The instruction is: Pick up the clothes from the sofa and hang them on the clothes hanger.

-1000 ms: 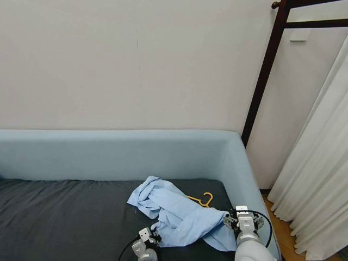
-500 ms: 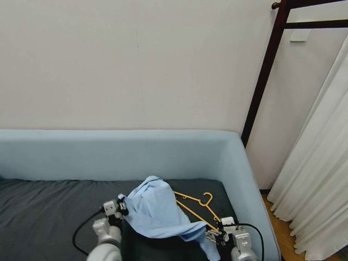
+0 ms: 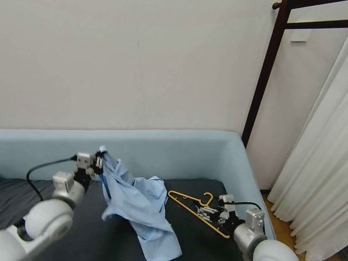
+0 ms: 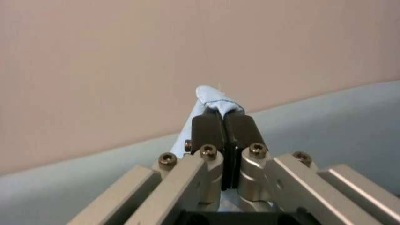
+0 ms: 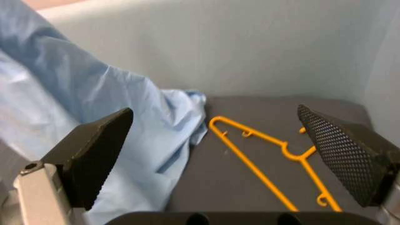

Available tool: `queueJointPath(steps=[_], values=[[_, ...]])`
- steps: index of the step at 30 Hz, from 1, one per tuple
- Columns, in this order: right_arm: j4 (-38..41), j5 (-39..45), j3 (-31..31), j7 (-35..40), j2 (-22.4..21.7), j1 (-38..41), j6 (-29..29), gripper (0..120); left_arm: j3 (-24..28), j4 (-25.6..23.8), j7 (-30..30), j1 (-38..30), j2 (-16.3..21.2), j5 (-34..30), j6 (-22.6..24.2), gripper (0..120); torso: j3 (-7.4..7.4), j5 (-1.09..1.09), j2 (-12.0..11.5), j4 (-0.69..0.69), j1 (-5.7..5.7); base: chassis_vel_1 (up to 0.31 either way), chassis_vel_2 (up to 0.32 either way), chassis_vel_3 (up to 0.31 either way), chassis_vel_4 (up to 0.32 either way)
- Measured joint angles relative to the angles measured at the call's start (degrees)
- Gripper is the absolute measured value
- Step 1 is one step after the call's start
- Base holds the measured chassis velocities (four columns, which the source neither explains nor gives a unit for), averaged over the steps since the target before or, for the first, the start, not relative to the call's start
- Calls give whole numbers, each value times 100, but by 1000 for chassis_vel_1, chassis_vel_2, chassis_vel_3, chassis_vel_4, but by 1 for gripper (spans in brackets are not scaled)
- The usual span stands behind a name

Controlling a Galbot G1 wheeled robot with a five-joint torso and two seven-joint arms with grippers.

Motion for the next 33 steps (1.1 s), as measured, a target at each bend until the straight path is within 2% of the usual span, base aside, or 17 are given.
queueJointPath(steps=[4, 9, 11, 13, 14, 15, 16, 17, 19, 20, 21, 23, 24, 26, 28, 30, 33], values=[[-248, -2, 142, 305, 271, 161, 108, 100, 943, -46, 1058, -1313, 346, -240, -352, 0, 1, 2, 0, -2, 0, 0, 0, 0, 0], [-396, 133, 279, 585, 394, 466, 233, 100, 1162, -219, 1666, -2030, 509, -625, -628, 0, 0, 2, 0, -3, 0, 0, 0, 0, 0], [-425, 164, 297, 681, 430, 565, 250, 100, 1110, -244, 1789, -2073, 588, -699, -725, 0, 1, 3, 0, -3, 0, 0, 0, 0, 0], [-449, 201, 341, 812, 462, 747, 273, 100, 819, -305, 2103, -1932, 810, -837, -1174, 0, 0, 0, 0, 1, 1, 0, 0, 0, 0], [-461, 184, 361, 804, 464, 787, 273, 100, 594, -341, 2486, -1678, 891, -854, -1715, 0, 0, 4, 0, 7, 0, 0, 0, 0, 0], [-469, 136, 394, 774, 467, 780, 273, 100, 521, -360, 2691, -1532, 886, -831, -1943, 0, -1, 5, 0, 7, 0, 0, 0, 0, 0], [-469, 136, 394, 774, 467, 780, 273, 100, 521, -360, 2691, -1532, 886, -831, -1943, 0, -1, 5, 0, 7, 0, 0, 0, 0, 0], [-450, 19, 531, 736, 469, 662, 287, 100, 493, -308, 2987, -1290, 792, -744, -2242, 0, -1, 7, 0, 8, 0, 0, 0, 0, 0], [-351, -184, 825, 730, 501, 274, 324, 100, 516, -47, 3212, -849, 486, -369, -2526, 0, -1, -5, 0, -6, 0, 0, 0, 0, 0], [-348, -267, 885, 725, 546, 137, 337, 100, 503, 99, 3224, -559, 359, -80, -2630, 0, 0, -5, 0, -8, 0, 0, 0, 0, 0], [-348, -267, 885, 725, 546, 137, 337, 100, 503, 99, 3224, -559, 359, -80, -2630, 0, 0, -5, 0, -8, 0, 0, 0, 0, 0], [-413, -384, 914, 680, 656, -34, 349, 100, 486, 456, 3089, -116, 99, 505, -2763, 0, 0, 2, 0, -7, 0, 0, 0, 0, 0], [-505, -447, 888, 629, 718, -78, 349, 100, 501, 686, 2967, 13, -59, 741, -2796, 0, 0, -2, 0, -3, 0, 0, 0, 0, 0], [-568, -496, 855, 584, 755, -94, 350, 100, 528, 841, 2880, 49, -158, 867, -2803, 0, -1, -3, 0, 2, 0, 0, 0, 0, 0], [-785, -675, 735, 350, 862, -176, 365, 100, 645, 1243, 2744, 32, -398, 1147, -2806, 0, 0, 1, 0, 4, 0, 0, 0, 0, 0], [-931, -874, 620, 73, 999, -304, 377, 100, 756, 1508, 2726, 1, -532, 1371, -2809, 0, 0, 0, 0, -3, 0, 0, 0, 0, 0], [-1034, -1010, 527, -74, 1156, -343, 377, 100, 720, 1589, 2805, 130, -533, 1577, -2869, 0, 0, 2, 0, -5, 0, 0, 0, 0, 0]])
